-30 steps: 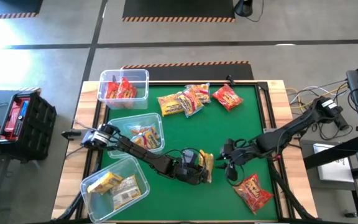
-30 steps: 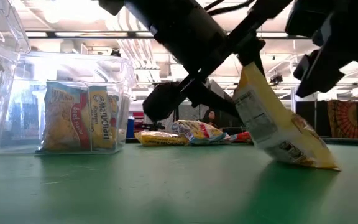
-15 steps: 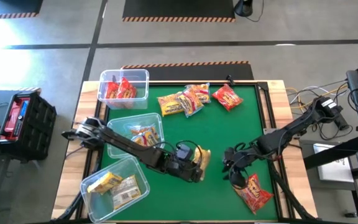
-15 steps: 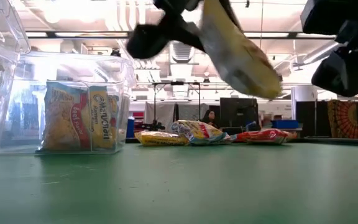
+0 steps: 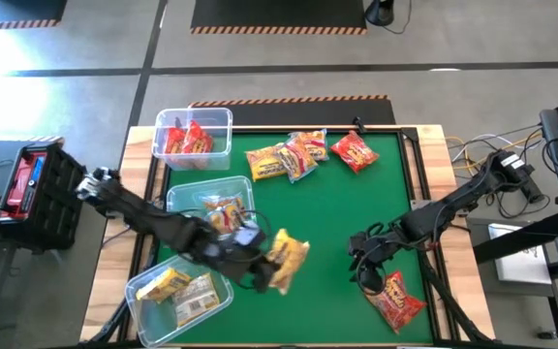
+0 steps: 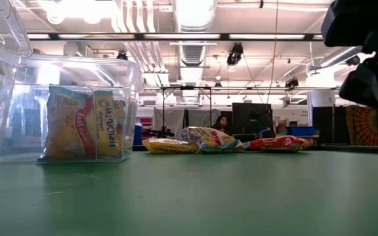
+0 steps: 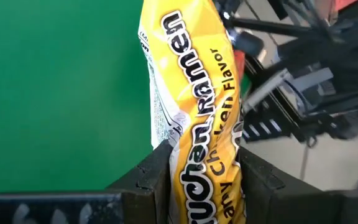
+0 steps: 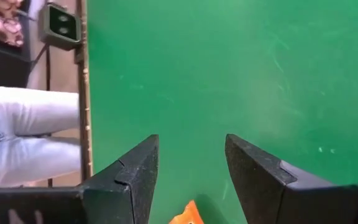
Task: Sort Maruchan noodles
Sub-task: Put the bottom yellow noodle pack into the bottom transparent bin
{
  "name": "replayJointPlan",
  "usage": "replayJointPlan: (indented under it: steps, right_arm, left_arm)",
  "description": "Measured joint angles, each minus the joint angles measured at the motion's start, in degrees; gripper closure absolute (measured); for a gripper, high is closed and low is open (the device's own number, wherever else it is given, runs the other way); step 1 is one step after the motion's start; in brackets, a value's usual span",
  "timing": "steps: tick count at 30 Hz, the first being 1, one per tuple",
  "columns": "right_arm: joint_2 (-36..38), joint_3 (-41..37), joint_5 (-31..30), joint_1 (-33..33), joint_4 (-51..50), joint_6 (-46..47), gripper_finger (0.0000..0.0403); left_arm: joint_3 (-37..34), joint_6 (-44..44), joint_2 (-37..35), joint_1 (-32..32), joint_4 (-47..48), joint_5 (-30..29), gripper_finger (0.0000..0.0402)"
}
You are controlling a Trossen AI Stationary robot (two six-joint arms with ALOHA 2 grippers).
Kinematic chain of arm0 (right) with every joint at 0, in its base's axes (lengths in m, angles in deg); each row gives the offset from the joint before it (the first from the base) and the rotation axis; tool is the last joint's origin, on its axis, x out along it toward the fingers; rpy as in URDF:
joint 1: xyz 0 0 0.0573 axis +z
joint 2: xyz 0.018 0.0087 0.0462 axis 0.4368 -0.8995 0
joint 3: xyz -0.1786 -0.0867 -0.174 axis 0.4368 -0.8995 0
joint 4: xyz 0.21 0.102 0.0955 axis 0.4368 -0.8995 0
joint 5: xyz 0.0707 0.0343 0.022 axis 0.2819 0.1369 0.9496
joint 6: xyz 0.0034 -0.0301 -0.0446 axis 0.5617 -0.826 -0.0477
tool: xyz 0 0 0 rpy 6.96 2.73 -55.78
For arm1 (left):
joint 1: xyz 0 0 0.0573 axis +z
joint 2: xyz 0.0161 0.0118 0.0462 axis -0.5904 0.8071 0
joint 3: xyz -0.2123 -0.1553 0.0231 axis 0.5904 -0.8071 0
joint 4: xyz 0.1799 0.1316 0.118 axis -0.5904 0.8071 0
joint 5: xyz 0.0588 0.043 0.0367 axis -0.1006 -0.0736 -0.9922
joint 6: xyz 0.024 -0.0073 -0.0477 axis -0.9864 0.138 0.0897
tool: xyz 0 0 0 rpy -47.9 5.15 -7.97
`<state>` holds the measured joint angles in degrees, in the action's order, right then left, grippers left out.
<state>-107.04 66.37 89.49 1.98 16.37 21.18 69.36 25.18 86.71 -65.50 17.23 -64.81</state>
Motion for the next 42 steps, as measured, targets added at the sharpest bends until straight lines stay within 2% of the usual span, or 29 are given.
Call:
replayJointPlan:
  steps: [4,10,15,22,28,36,42]
  right_arm:
    - [-1.12,-0.68,-3.46,0.0,0.02,1.84,0.0227]
    - [-5.07,-0.96,-6.78,0.0,0.39,1.92,0.0227]
    - [-11.07,-0.96,-6.91,-0.02,1.24,1.89,0.0227]
    - [-20.39,-0.27,-7.02,-0.04,5.16,4.57,0.0227]
    - [-23.21,1.5,-6.97,-0.04,5.42,6.29,0.0227]
    - [-20.04,2.49,-8.04,0.0,5.48,3.76,0.0227]
    - [-17.2,2.53,-8.03,-0.01,5.19,3.4,0.0227]
  left_arm:
    - [0.0,10.5,-4.58,-4.8,9.67,0.19,0.0293]
    - [-0.02,22.5,-9.5,-13.72,16.84,2.4,0.0293]
    - [-0.02,29.19,-11.95,-21.05,23.2,6.83,0.0292]
    - [-0.11,40.48,-11.84,-28.21,34.63,7.43,0.0289]
    - [-0.72,47.01,-9.52,-33.19,40.48,16.85,0.0288]
    - [-6.88,49.98,-7.9,-34.39,39.34,15.64,0.0288]
    - [-14.21,51.25,-7.72,-34.41,28.62,15.69,0.0288]
